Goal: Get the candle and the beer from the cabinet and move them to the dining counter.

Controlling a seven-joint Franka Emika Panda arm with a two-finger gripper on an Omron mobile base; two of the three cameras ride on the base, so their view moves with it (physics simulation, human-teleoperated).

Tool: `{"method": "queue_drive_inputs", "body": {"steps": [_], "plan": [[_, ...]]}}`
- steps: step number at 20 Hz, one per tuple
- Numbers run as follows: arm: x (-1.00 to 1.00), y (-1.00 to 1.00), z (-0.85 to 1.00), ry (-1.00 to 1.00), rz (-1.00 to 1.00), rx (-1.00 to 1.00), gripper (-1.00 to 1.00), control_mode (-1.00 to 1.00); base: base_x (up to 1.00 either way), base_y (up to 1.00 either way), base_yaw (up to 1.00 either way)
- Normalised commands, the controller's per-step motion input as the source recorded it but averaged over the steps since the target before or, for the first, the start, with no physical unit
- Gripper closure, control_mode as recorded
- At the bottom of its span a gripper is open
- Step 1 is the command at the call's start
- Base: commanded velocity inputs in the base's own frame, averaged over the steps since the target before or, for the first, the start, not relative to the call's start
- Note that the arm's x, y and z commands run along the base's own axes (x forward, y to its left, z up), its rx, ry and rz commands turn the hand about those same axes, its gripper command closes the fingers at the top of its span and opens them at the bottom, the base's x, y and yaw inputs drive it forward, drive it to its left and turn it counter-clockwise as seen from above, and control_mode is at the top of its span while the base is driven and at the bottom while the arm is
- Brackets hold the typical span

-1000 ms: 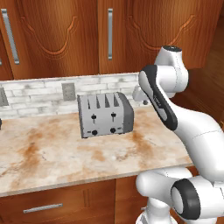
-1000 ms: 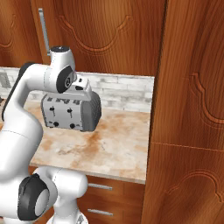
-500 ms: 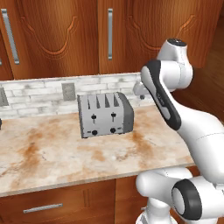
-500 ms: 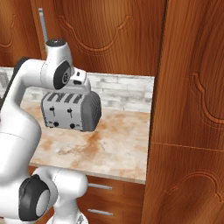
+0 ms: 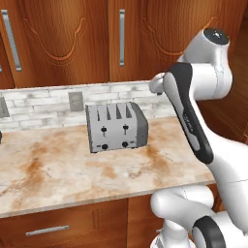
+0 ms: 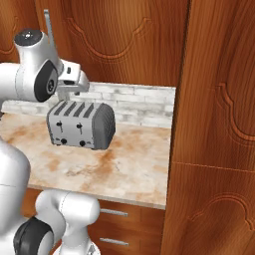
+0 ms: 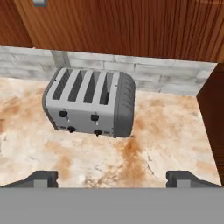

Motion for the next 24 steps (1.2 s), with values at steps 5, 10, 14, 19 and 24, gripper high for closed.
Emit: {"method": "queue_drive_inputs", "body": {"steps": [5, 10, 14, 19, 24], "plan": [[-0.30, 0.22, 0.62, -0.29, -0.02, 0.12, -1.00, -1.00, 0.00, 0.00, 0.00], [0.00, 0.22, 0.40, -0.44, -0.03, 0.21, -1.00, -1.00, 0.00, 0.00, 0.00], [0.00, 0.55, 0.33, -0.48, -0.08, 0.03, -1.00, -1.00, 0.00, 0.00, 0.00], [0.00, 0.64, 0.10, -0.34, -0.01, 0.00, -1.00, -1.00, 0.00, 0.00, 0.00], [0.12, 0.10, 0.02, -0.24, 0.00, 0.00, -1.00, -1.00, 0.00, 0.00, 0.00]]}}
